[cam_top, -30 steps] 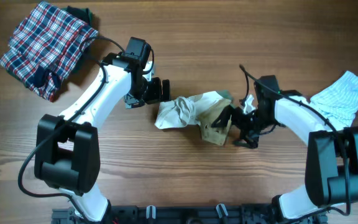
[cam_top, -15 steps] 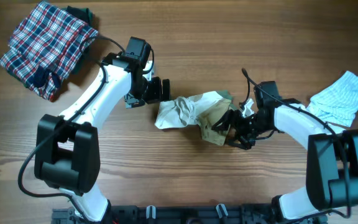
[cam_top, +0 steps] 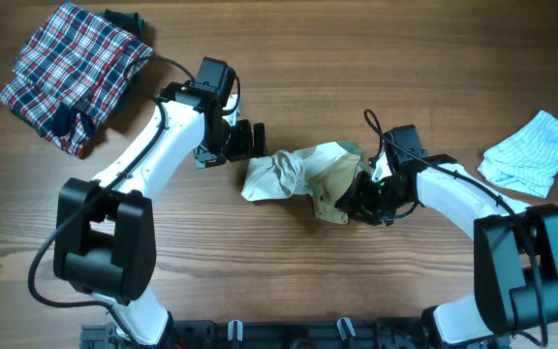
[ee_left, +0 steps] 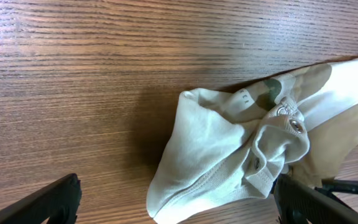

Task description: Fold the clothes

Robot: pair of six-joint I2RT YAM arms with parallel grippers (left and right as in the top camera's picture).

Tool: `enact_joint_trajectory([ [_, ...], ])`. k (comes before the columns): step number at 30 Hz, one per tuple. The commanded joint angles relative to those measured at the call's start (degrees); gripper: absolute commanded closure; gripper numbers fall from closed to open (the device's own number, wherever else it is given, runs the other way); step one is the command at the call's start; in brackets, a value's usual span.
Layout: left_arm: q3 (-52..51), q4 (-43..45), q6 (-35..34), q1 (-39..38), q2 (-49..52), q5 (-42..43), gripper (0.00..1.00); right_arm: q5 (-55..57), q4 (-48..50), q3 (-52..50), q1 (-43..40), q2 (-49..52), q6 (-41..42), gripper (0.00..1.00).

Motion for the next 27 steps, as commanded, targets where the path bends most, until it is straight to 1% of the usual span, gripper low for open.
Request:
enact_joint_trajectory([
  [1,-0.33,0.37,1.14,0.11,-0.68,1.07,0.0,10.32,2.4,-1.6,0.09,2.95,-0.5,0.74],
  [6,-0.33,0.39,1.14,0.11,-0.68,1.07,0.0,10.73,2.62,-1.6,0.09,2.95,-1.36,0.91],
  [8,-0.33,0.39,1.14,0.11,-0.68,1.07,0.0,10.73,2.84,-1.57,0.09,2.95,-1.88,0.95],
  [18,-0.33,0.35,1.14,0.11,-0.68,1.07,0.0,11.58,2.95,0.28,0.09,2.95,-3.34,0.96],
  [19,-0.33,0.33,1.14,0.11,-0.68,1.07,0.0,11.56,2.93,0.79,0.09,2.95,-3.56,0.93],
  [20,-0.33,0.33,1.14,0.11,-0.68,1.07,0.0,11.56,2.93,1.2,0.07,2.95,-3.72,0.85],
  [22,-0.33,0.33,1.14,0.09,-0.68,1.07,0.0,11.32,2.67,1.95,0.07,2.95,-5.97,0.46],
  [23,-0.33,0.33,1.14,0.11,-0.68,1.07,0.0,11.5,1.79,2.49,0.07,2.95,-6.86,0.18],
  [24,-0.33,0.33,1.14,0.11,-0.68,1.07,0.0,12.04,0.81,3.15,0.07,2.95,-6.95,0.09],
  [27,-0.33,0.33,1.14,0.11,-0.68,1.05,0.0,13.07,-1.88,5.84,0.07,2.82,-8.0,0.0],
])
